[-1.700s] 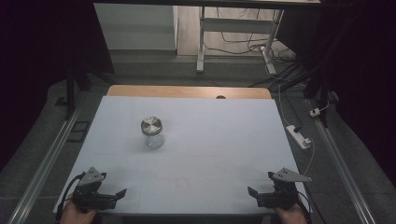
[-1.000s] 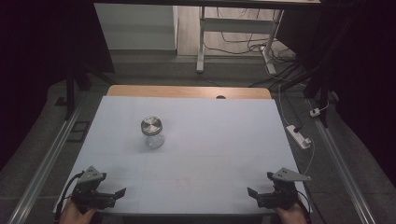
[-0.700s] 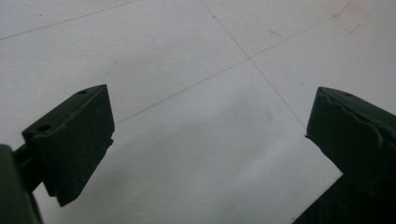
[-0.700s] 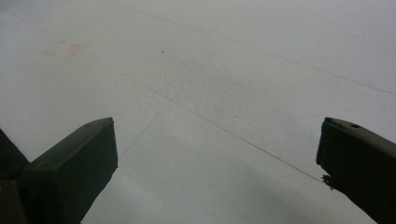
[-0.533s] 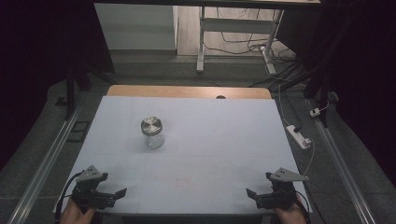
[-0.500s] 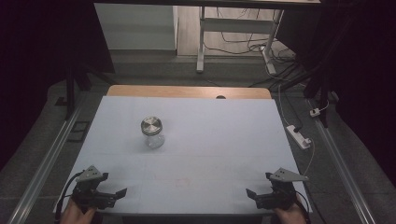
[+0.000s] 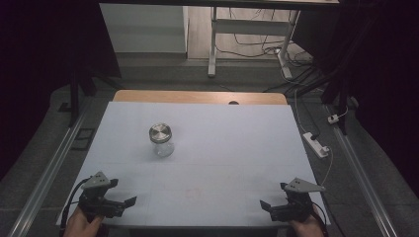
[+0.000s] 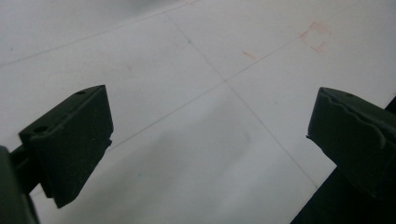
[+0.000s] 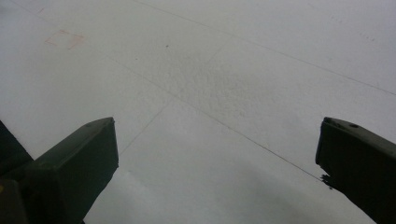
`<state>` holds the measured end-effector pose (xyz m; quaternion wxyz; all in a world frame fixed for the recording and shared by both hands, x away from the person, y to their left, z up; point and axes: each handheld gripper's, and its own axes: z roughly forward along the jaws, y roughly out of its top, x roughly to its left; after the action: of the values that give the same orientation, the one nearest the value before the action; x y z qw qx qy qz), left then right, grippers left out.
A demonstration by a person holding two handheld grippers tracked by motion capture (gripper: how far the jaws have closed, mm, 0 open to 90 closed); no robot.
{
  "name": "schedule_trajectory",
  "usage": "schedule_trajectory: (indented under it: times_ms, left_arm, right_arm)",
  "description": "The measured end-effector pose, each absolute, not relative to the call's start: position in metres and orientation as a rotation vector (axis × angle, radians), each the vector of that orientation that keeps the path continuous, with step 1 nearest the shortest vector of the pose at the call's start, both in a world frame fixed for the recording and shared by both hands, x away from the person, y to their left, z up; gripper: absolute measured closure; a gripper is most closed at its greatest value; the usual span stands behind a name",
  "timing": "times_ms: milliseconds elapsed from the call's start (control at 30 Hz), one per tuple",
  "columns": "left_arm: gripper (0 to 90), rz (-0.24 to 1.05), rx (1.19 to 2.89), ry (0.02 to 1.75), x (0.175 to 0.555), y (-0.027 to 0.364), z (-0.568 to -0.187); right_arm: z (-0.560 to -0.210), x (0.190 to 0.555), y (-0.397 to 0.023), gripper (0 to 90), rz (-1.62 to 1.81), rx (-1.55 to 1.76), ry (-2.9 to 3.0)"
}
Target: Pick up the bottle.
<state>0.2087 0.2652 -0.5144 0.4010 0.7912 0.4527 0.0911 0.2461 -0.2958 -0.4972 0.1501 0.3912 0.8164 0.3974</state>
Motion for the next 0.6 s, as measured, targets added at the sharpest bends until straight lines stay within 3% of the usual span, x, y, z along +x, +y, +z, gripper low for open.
schedule_trajectory:
  times_ms: [600]
  left_arm:
    - [1.2,0.320,2.032,1.113,0.235,0.249,-0.508]
  right_arm:
    - [-0.497,0.247,-0.295,0.0,1.136,1.120,2.351]
